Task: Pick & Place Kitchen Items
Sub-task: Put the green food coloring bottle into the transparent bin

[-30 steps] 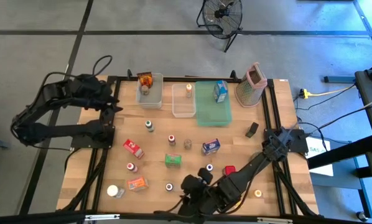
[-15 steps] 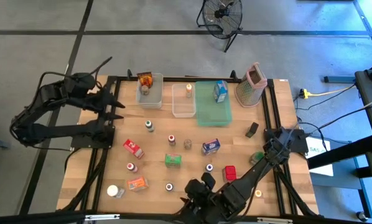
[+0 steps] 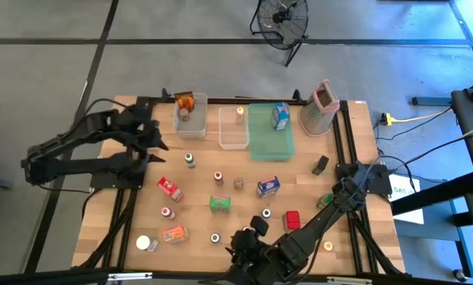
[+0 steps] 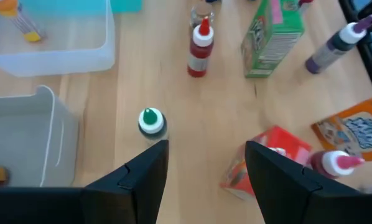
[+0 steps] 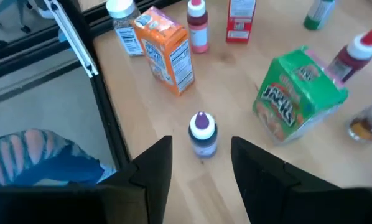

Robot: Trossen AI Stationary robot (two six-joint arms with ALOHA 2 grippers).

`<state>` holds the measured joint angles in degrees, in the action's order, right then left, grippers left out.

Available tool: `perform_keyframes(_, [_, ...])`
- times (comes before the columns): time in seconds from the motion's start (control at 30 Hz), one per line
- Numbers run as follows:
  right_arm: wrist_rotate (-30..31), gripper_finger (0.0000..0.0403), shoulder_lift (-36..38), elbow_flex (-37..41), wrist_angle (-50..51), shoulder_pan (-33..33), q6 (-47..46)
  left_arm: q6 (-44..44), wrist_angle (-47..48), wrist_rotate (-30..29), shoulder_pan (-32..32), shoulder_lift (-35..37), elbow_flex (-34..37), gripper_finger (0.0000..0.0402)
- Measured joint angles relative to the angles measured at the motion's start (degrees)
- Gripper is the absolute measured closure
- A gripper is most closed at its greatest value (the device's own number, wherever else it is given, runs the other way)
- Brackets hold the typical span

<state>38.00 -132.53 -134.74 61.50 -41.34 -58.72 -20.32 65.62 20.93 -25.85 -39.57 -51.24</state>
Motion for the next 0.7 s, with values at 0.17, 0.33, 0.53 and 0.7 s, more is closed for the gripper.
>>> perform_keyframes(0.17, [0.0,0.0238,0.0,0.0,0.0,0.0,4.3,0.0,-4.7,-1.1,0.0,0.0,3.3,0.0194])
perform_keyframes(0.33, [3.8,0.0238,0.0,0.0,0.0,0.1,11.6,-2.2,-6.9,-6.4,0.0,-1.5,5.0,0.0194])
perform_keyframes(0.53, [7.5,0.0238,0.1,0.0,0.0,1.0,23.4,-1.6,-6.8,-6.0,0.0,-8.0,5.0,0.0194])
perform_keyframes(0.7, [7.6,0.0238,0.1,0.0,0.7,1.5,29.0,-2.8,-8.6,-5.9,0.0,-14.3,5.0,0.0194])
